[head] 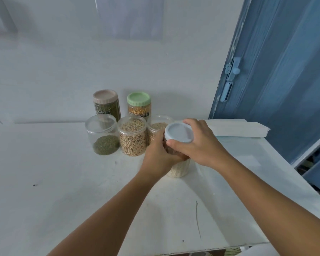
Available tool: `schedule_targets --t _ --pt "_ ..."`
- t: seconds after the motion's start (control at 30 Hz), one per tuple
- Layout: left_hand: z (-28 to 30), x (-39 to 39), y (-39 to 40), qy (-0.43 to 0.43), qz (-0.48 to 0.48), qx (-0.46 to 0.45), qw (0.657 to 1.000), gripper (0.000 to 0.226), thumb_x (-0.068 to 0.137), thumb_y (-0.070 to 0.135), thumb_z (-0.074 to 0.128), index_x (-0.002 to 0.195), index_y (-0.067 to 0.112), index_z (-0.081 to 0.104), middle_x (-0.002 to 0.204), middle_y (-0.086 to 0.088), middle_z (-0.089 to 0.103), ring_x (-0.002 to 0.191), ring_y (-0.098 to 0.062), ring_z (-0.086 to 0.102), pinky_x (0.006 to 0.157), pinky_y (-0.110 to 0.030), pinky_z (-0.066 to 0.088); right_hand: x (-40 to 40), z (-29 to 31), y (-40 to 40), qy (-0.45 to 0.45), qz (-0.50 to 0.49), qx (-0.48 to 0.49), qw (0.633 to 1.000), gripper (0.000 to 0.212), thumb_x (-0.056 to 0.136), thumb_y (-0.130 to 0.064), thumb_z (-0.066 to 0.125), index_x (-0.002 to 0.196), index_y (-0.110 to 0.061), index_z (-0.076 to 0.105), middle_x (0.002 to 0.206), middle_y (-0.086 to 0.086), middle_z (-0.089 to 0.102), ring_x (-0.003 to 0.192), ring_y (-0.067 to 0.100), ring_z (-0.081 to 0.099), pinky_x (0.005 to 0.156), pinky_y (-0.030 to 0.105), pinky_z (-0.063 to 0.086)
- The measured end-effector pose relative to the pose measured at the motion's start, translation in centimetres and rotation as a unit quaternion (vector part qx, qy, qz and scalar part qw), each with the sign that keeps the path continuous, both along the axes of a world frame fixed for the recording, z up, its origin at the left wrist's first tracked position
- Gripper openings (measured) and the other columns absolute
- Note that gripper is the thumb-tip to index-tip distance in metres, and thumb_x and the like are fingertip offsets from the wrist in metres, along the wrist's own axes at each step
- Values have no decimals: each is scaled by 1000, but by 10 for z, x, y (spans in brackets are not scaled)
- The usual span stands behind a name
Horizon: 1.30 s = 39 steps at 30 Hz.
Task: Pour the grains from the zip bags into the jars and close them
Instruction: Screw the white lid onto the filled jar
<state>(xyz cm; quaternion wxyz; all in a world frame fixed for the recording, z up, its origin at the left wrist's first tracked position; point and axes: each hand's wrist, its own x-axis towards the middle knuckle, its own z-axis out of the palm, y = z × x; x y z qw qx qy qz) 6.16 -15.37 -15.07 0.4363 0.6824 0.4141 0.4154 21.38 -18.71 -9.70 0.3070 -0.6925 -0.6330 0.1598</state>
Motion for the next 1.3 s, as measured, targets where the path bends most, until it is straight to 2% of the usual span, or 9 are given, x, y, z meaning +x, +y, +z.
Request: schedule_targets --t 0.1,0.23,0.33,0.47,0.6,0.8,1.0,1.1,1.3 --pt "4 9 10 90 -38 16 995 92 65 24 98 141 33 47 114 19 67 100 3 65 76 -14 51 20 -3 3 -6 11 24 1000 78 82 -67 72 149 -42 40 133 -6 45 128 13 45 105 35 44" --pt "17 -15 25 266 -27 84 960 116 75 24 92 164 28 17 157 -1 46 142 -20 46 116 -43 44 40 -7 7 -34 61 33 997 69 84 -69 70 147 -48 48 144 -8 39 137 15 39 112 33 40" --pt "32 -27 49 412 5 166 896 105 87 29 81 165 24 11 168 -4 26 155 -26 22 128 -47 21 52 -8 6 -126 90 -3 988 91 75 -73 75 154 -50 37 157 -11 20 144 20 20 120 43 29" --pt "36 -20 77 543 -27 190 817 93 95 44 70 166 20 14 174 -5 11 160 -30 8 128 -48 10 57 -12 8 -158 95 16 983 93 75 -65 81 155 -51 34 155 -10 25 138 20 25 117 44 34" --pt "40 -9 77 547 -19 208 810 69 99 37 67 158 18 37 165 -7 37 150 -29 36 124 -42 25 62 -11 18 -176 86 26 980 91 77 -63 81 155 -51 35 157 -8 27 135 23 25 116 41 31" --pt "50 -15 54 562 -32 205 801 65 95 42 71 153 24 46 155 -2 52 137 -25 54 113 -42 43 76 -5 30 -213 68 45 974 86 76 -52 88 150 -50 45 142 -2 24 122 23 23 112 38 30" --pt "50 -28 30 571 -33 196 796 70 96 44 70 157 26 41 162 -2 45 142 -24 50 117 -44 41 86 -11 50 -216 109 65 968 77 90 0 71 151 -38 44 155 -3 39 135 28 34 114 45 37" --pt "49 -26 26 561 -25 180 807 71 96 41 71 159 27 39 164 -2 40 144 -24 47 117 -44 41 89 -13 58 -229 136 63 962 78 87 -6 78 152 -30 42 164 3 35 147 31 32 121 45 26" --pt "47 -23 26 539 -16 166 825 74 95 35 73 159 26 38 167 -2 34 149 -23 40 120 -42 35 96 -12 70 -193 155 85 965 65 86 -13 83 142 -25 53 153 -2 49 140 24 42 112 41 38"
